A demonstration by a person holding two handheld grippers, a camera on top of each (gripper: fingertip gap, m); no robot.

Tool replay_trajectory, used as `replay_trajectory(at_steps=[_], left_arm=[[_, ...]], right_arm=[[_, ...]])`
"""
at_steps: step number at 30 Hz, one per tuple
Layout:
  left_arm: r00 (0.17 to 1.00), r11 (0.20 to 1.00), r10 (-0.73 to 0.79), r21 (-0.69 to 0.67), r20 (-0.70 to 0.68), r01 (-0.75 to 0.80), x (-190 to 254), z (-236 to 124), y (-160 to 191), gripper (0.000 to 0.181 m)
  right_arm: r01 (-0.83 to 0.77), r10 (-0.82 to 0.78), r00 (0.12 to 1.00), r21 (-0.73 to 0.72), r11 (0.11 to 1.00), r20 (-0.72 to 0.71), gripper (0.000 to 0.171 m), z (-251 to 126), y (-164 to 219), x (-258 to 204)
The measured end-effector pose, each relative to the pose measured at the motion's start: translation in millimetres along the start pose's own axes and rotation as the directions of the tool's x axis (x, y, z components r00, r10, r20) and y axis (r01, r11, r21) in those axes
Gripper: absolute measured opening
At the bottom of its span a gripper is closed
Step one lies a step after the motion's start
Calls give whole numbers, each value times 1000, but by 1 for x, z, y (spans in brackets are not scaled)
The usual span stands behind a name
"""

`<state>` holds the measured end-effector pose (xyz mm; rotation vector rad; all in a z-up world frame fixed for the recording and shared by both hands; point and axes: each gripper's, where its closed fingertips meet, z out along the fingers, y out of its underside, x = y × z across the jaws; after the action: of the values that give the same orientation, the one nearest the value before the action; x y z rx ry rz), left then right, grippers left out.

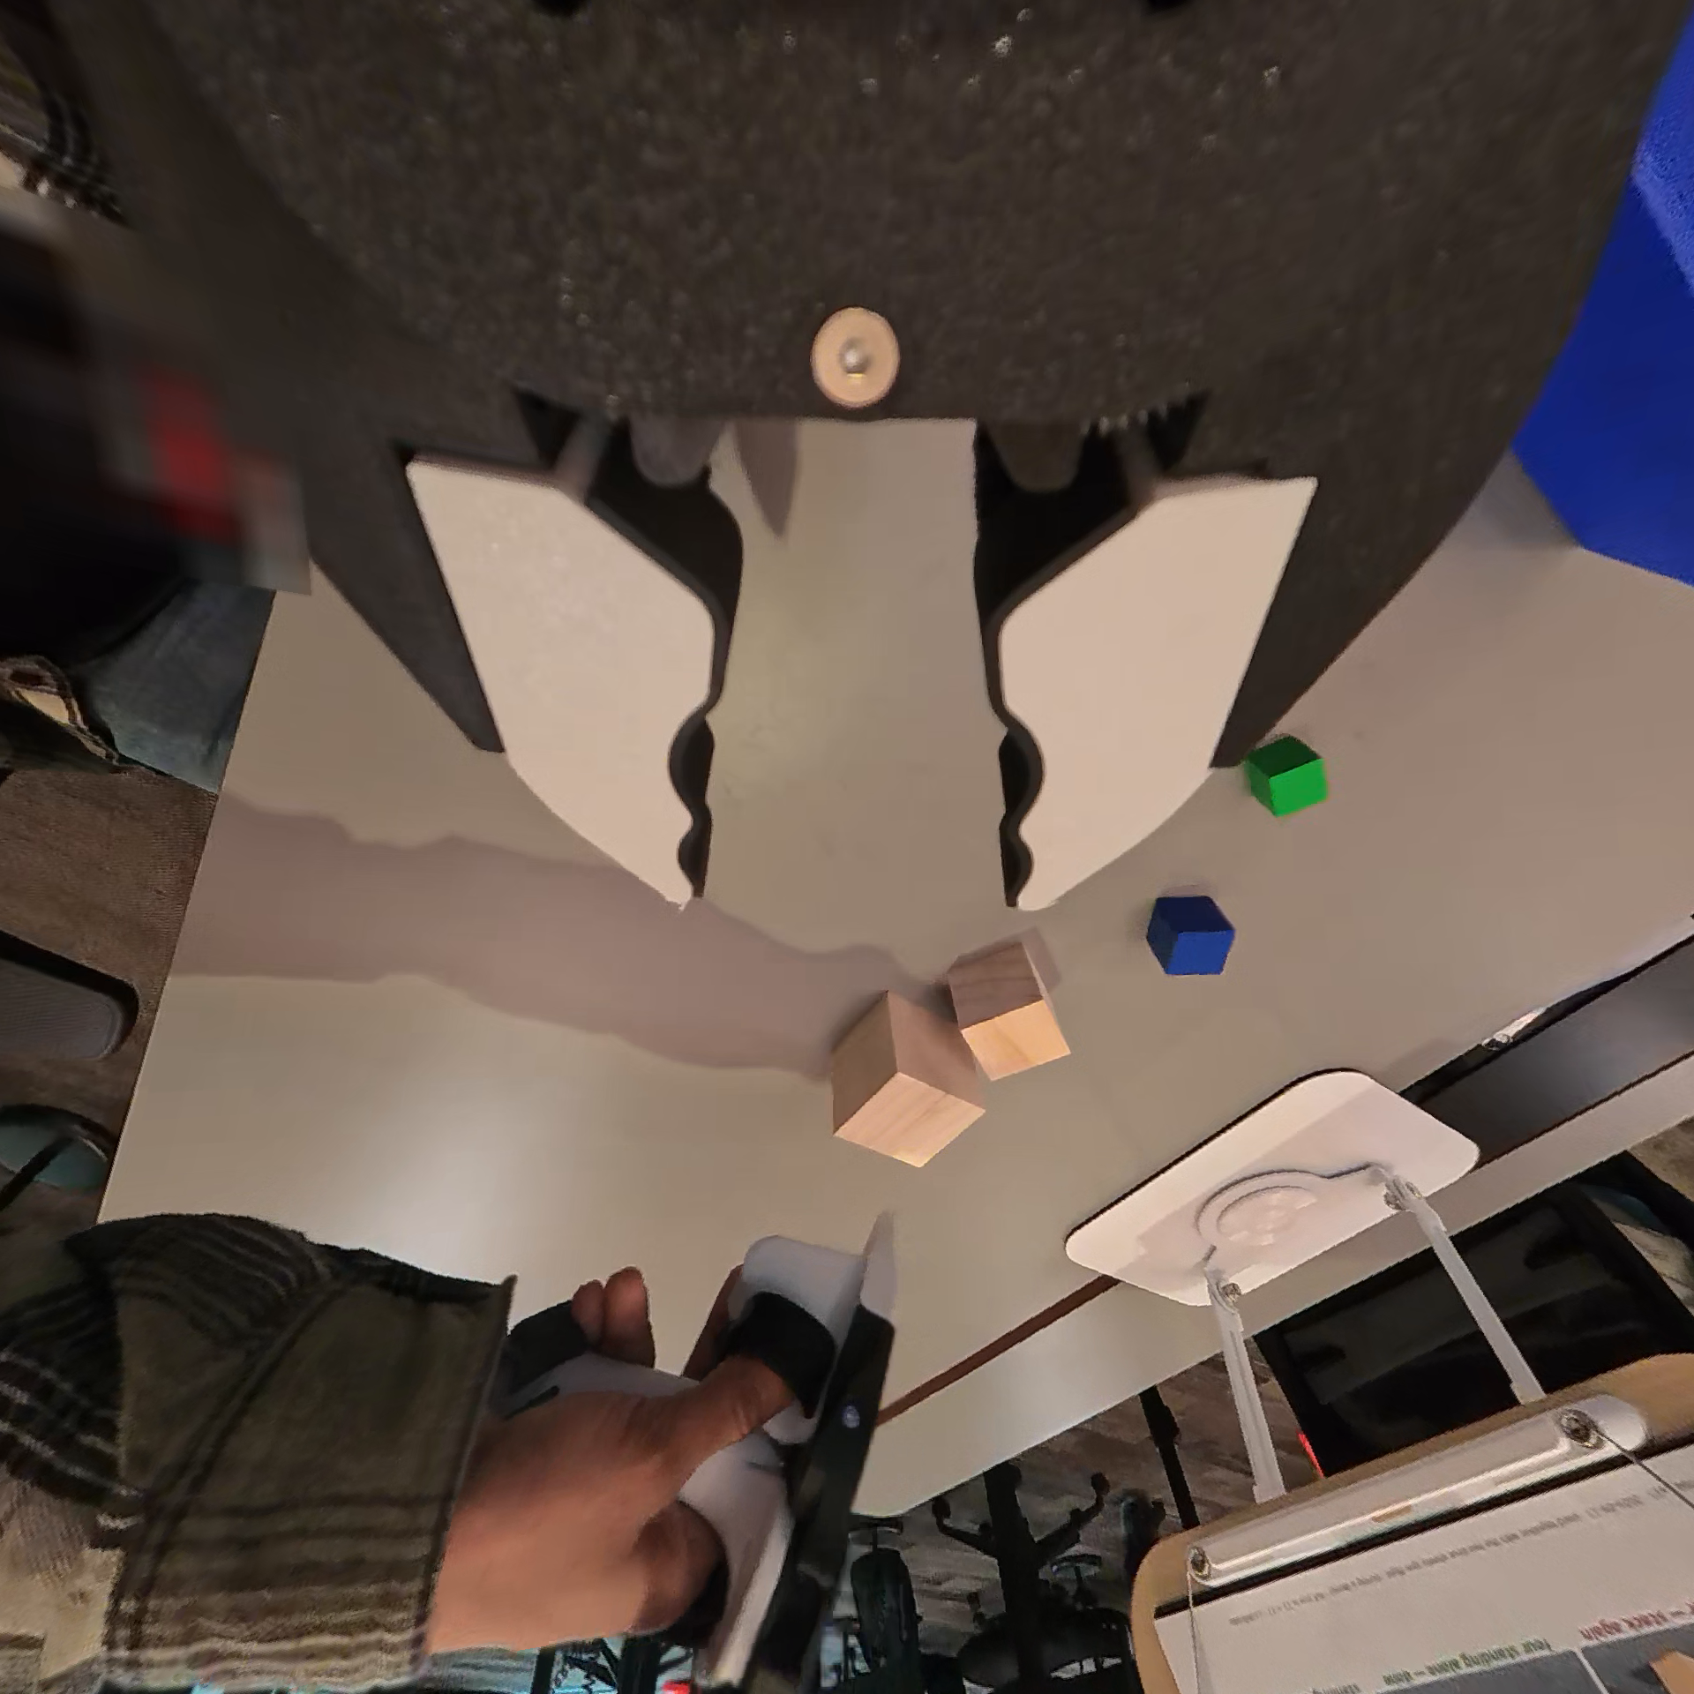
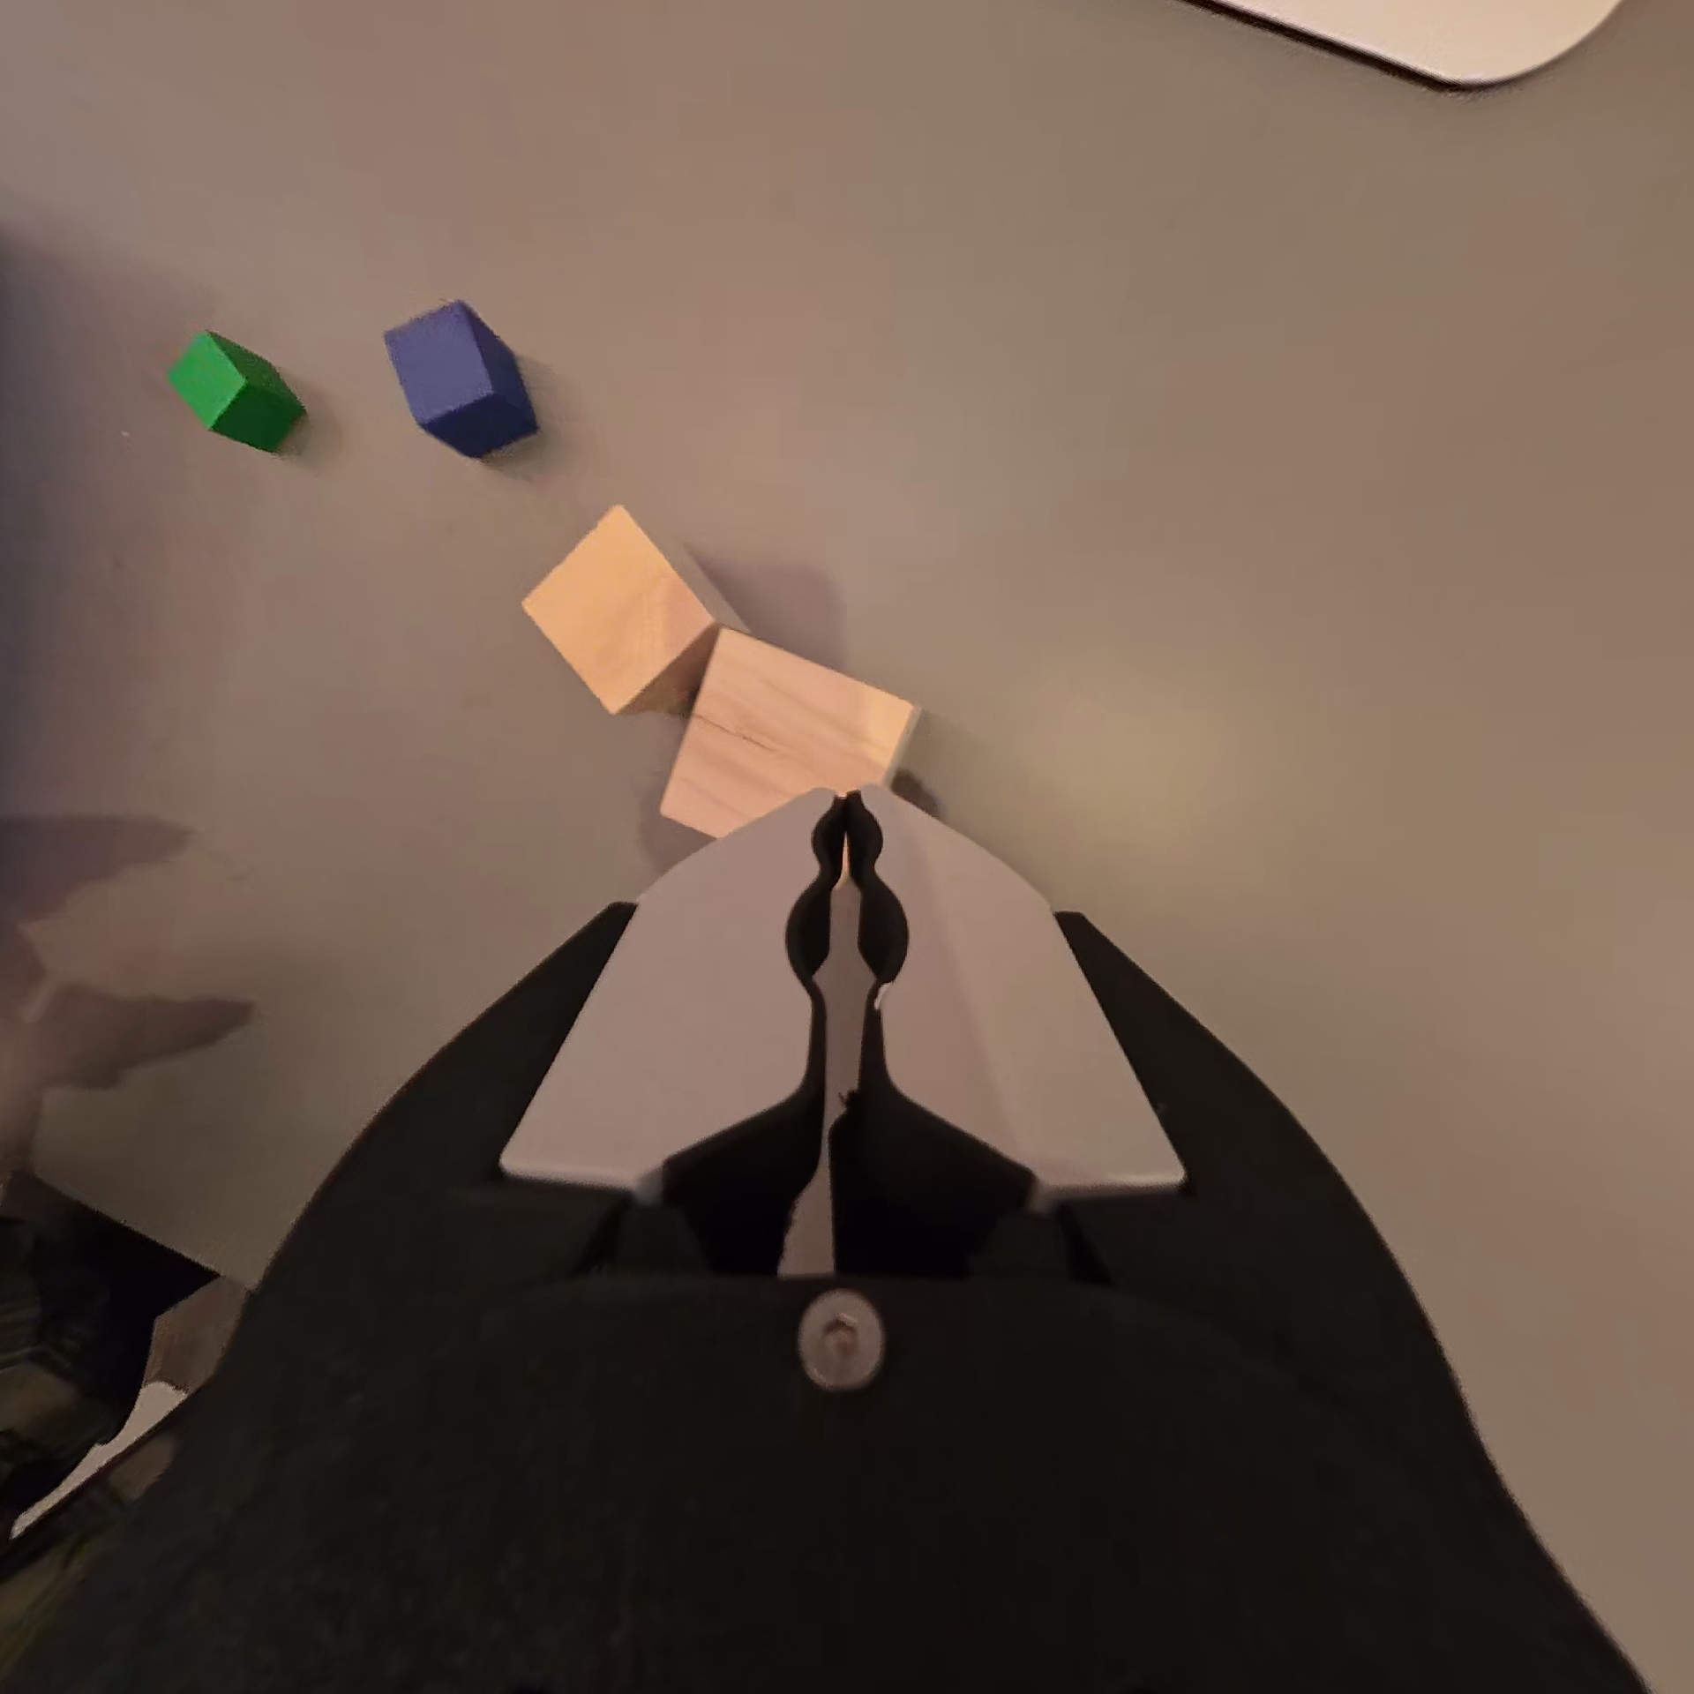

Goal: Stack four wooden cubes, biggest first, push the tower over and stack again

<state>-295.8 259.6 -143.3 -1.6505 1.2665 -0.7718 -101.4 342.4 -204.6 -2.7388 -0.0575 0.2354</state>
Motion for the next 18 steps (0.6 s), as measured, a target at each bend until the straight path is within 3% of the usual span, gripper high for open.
replay_trajectory(at_steps=[18], left_arm=[[997, 994, -65, 91, 43, 61, -23, -30, -8, 60]], right_arm=[[-2, -13, 997, 188, 982, 78, 0, -35, 45, 35]])
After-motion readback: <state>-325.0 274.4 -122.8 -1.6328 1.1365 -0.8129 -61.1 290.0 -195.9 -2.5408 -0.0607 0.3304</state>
